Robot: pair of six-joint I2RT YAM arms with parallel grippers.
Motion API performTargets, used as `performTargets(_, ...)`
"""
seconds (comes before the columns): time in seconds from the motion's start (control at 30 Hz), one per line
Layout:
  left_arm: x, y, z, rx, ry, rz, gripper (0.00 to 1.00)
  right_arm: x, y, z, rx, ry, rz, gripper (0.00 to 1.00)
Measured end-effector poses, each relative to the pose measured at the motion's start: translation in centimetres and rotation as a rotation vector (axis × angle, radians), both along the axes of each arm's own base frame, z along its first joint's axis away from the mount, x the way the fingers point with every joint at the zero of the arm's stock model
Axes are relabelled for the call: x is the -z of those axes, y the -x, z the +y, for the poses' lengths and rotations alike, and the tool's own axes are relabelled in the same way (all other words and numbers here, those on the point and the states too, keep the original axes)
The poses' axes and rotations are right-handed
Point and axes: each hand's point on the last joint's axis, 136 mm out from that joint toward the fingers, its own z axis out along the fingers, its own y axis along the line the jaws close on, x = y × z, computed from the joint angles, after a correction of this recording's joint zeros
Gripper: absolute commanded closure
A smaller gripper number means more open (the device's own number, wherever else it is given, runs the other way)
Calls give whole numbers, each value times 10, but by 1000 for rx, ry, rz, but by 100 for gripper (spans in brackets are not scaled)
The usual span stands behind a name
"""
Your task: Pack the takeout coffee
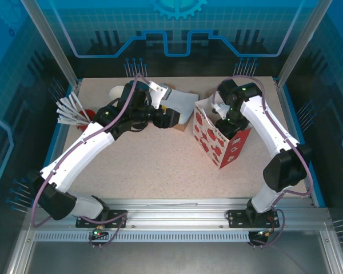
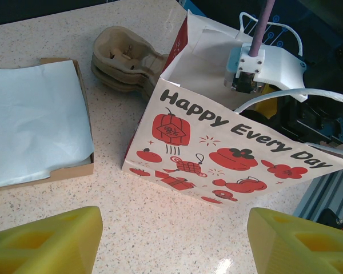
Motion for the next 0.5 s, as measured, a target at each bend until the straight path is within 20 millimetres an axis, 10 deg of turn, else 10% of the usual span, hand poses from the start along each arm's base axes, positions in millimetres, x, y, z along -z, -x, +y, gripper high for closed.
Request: performTargets(0.5,3,-1,1,-6,-6,3,30,3,2,-1,0,4,10,59)
